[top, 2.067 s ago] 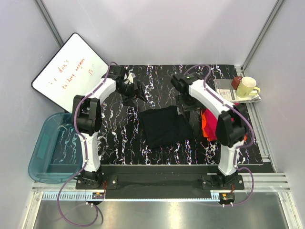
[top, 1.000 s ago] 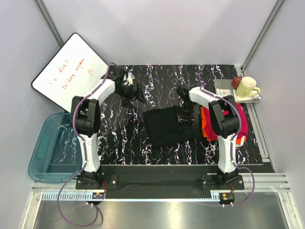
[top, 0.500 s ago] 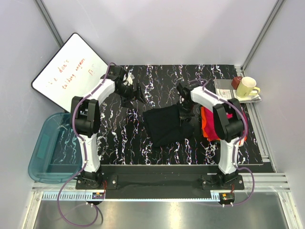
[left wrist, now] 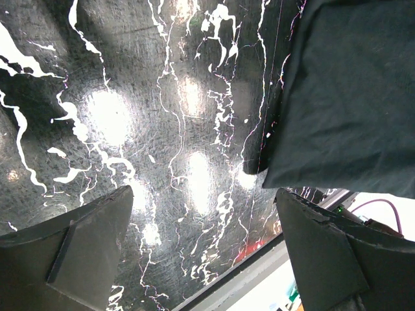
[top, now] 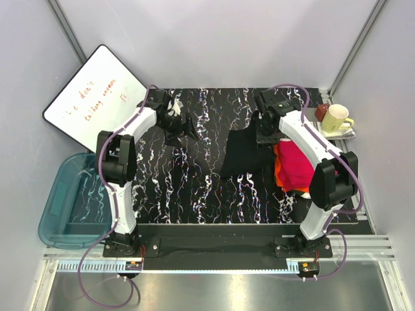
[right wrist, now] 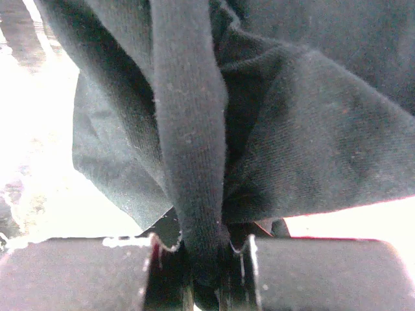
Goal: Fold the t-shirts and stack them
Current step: Put the neatly folded tshirt into the corner of the board with the right arm
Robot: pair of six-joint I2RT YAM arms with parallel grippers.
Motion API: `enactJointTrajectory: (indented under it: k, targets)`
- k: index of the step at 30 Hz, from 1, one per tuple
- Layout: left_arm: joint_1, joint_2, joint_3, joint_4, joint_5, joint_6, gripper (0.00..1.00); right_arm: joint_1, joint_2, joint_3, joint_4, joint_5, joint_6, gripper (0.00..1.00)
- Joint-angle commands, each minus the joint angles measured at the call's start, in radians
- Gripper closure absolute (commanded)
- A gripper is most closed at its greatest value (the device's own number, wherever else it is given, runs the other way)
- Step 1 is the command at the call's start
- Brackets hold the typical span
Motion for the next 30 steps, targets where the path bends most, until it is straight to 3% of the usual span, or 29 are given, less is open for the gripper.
enactJointTrajectory:
  k: [1,23,30]
  targets:
    - [-0.001,-0.002,0.018,0.004,0.026,0.02,0.04,-0.041,-0.104,0.004,-0.079,0.069,0.032,1.0]
    - [-0.003,0.015,0.037,0.008,0.04,0.009,0.04,-0.337,-0.362,-0.097,-0.206,0.105,0.007,1.0]
    - [-0.003,0.012,0.038,0.008,0.04,0.011,0.04,-0.495,-0.29,-0.219,-0.228,0.214,0.002,1.0]
